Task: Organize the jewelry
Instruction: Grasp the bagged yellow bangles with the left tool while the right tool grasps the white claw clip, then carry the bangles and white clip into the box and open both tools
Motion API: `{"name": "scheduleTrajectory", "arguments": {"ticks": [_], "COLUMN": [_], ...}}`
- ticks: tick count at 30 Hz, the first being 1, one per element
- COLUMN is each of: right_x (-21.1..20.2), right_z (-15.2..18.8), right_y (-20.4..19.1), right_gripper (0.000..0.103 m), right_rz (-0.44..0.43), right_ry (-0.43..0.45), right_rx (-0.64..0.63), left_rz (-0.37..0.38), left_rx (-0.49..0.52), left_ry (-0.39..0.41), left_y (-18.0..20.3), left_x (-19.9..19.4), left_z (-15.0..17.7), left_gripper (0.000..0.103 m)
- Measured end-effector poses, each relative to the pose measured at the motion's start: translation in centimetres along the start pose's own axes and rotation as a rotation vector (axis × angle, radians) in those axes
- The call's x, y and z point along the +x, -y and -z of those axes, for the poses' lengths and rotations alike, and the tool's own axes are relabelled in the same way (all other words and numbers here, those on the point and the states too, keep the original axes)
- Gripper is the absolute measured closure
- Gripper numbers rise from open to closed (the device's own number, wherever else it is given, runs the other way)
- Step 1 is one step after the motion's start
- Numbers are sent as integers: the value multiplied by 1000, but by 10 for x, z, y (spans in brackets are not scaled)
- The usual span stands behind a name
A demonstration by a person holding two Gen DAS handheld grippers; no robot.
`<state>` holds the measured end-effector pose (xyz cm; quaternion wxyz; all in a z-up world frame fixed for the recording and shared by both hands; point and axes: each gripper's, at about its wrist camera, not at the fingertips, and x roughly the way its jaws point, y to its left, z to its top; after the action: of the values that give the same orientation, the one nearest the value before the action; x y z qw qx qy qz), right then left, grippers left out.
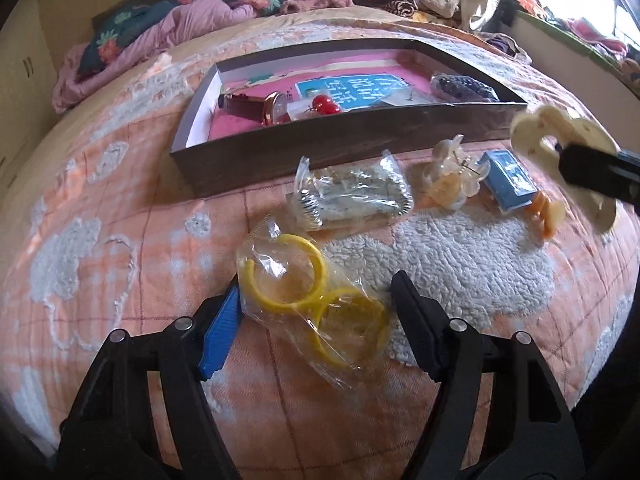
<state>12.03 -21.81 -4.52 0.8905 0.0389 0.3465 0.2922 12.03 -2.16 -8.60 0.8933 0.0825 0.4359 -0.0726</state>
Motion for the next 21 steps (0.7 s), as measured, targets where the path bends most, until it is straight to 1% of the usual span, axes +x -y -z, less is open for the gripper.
{"name": "scheduleTrajectory", "arguments": {"ticks": [4, 8, 11, 14, 21], "right_x": [-6, -13, -16, -22, -32], "right_z": [-2, -4, -5, -7, -12], "right_y": [3, 4, 4, 5, 9], "right_gripper": [75, 75, 75, 75, 76], "right_rz": [3, 8, 13, 16, 28], "right_ry": [20, 37, 47, 64, 98], "right_rx": [5, 9, 18, 24, 34], "left_rz": [23, 34, 54, 46, 52], "left_rx": [-24, -49, -87, -93, -102], "left_ry": [15, 43, 62, 89, 139], "left_y": [-2, -6, -11, -12, -13], "left_x": [-13, -31, -42, -49, -61], "left_z": [0, -6, -14, -22, -42], "left_gripper": [41, 41, 41, 41, 41]}}
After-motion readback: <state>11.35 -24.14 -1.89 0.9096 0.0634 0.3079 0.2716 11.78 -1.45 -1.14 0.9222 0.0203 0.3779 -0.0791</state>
